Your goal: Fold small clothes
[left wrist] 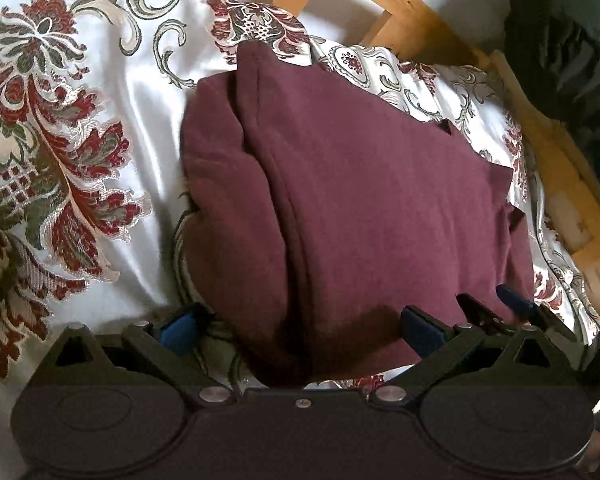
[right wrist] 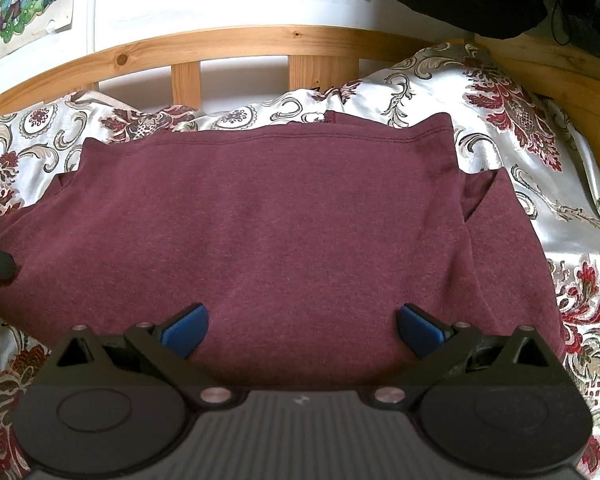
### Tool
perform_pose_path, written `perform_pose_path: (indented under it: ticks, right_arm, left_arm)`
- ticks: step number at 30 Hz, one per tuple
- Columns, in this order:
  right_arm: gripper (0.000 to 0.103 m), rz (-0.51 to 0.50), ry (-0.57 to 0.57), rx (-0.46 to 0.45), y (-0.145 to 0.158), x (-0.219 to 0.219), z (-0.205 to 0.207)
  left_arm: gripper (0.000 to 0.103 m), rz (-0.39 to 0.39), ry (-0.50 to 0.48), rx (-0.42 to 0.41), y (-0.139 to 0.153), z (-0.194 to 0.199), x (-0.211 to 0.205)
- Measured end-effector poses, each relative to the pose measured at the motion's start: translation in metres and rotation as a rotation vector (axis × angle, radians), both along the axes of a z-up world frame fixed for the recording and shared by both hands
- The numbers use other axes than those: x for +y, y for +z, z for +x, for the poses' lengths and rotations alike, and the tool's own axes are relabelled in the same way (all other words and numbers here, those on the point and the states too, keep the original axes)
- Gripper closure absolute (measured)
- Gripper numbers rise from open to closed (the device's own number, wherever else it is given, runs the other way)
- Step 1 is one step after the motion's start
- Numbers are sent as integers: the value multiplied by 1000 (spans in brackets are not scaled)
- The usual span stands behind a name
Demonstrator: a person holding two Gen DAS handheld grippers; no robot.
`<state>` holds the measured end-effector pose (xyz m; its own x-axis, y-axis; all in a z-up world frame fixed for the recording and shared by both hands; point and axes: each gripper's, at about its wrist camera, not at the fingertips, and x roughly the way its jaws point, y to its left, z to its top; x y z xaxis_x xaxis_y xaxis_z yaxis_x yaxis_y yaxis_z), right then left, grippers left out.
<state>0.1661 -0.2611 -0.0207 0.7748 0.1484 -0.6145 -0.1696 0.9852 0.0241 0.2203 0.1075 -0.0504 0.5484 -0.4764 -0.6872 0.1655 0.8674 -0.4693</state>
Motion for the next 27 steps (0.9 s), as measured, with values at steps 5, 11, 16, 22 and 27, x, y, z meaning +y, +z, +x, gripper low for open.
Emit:
perform_pose_path:
  ticks: [5, 11, 16, 22, 27]
  right_arm:
    - [1, 3, -3, -2, 0, 1, -1]
    - [1, 8, -5, -9, -2, 1, -3]
    - [1, 20, -4, -11, -3, -1, -3]
    - [1, 22, -4, -10, -3, -1, -3]
    - [1, 24, -4, -9, -3, -1, -3]
  left_arm:
    - [1, -87, 65, 0, -5, -1, 10]
    - [1, -200, 130, 9, -11, -4, 24]
    - [1, -189, 130, 2, -11, -5, 22]
    - [1, -172, 126, -7, -11, -5, 19]
    - [1, -184, 137, 5, -10, -5, 20]
